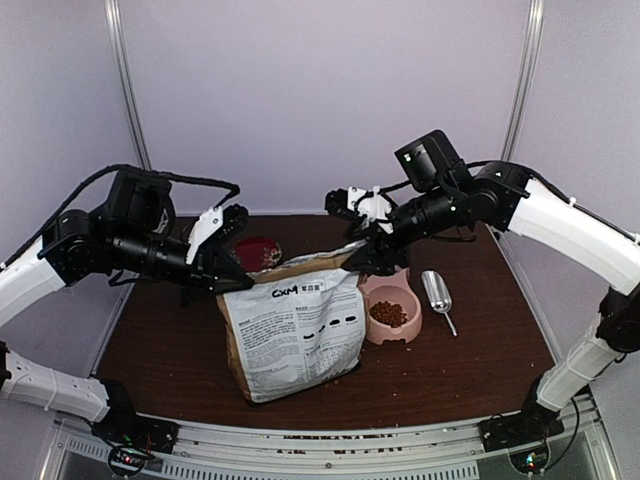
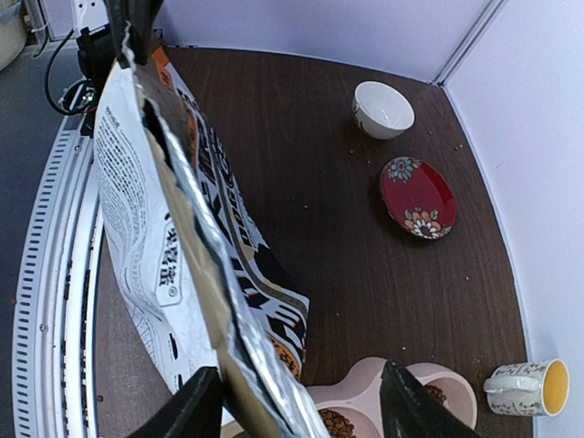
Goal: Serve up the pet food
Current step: Seal the pet food bag securely.
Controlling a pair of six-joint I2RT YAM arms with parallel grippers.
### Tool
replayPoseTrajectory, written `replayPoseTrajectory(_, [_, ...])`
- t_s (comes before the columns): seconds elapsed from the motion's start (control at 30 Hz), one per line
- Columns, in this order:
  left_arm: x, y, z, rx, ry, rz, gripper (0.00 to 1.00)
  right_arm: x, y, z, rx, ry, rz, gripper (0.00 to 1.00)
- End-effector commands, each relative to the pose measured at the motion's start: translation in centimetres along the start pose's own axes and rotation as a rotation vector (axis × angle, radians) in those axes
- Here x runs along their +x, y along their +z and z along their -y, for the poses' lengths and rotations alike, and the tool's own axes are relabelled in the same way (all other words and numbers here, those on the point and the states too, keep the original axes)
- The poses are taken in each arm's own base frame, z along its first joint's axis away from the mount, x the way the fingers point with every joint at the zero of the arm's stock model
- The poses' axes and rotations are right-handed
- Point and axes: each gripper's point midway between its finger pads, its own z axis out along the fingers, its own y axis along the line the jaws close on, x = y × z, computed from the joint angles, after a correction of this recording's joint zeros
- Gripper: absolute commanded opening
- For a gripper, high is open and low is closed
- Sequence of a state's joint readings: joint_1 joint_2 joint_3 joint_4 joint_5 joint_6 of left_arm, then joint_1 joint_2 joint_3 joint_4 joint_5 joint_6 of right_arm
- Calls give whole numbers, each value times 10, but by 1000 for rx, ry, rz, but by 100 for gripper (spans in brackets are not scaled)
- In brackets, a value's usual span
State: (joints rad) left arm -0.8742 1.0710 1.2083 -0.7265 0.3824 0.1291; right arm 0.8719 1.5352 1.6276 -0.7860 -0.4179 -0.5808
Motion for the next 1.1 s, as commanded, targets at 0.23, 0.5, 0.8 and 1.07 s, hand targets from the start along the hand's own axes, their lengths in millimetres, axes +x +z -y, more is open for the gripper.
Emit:
replayPoseTrajectory(0.23, [3,-10,15,42,-19,56,0,-4,4,-8,-145,33,80,63])
replayPoseTrajectory(0.5, [9,-12,9,-6,-26,59,0,-8,10,-9,-304,106,101,8])
replayPoseTrajectory(0.8, [17,-26,14,5,-161,34,0,-14,-16,-13,-460,200,203,0])
replayPoseTrajectory(1.07, [30,-27,20,66,-357,-22,0,-13,-23,-18,-493,204,225,0])
